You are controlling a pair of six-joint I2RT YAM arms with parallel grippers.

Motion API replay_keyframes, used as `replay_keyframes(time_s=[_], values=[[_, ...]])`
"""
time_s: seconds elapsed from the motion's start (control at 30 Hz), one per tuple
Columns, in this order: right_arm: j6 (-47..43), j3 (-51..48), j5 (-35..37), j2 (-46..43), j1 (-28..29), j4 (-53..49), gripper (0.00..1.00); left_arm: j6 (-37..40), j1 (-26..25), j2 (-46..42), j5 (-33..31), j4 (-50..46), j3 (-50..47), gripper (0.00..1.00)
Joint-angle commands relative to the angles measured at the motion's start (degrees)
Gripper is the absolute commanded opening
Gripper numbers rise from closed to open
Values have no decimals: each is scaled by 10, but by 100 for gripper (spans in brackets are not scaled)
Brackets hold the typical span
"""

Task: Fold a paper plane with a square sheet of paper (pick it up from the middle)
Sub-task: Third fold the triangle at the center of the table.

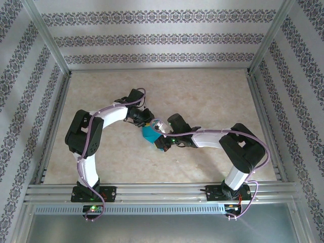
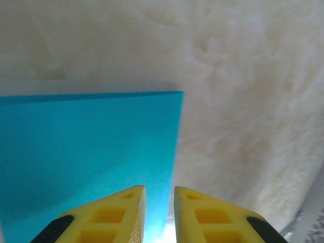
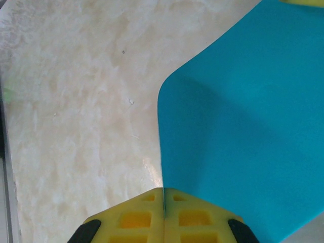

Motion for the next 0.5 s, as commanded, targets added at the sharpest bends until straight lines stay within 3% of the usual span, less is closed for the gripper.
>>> replay_keyframes(time_s=[0.0, 0.47], values=[[10, -4, -34, 15, -8, 16, 5, 45, -7, 19, -34, -72, 28, 18], [60, 13, 29, 37, -15, 4, 6, 84, -19, 77, -73, -137, 68, 10]])
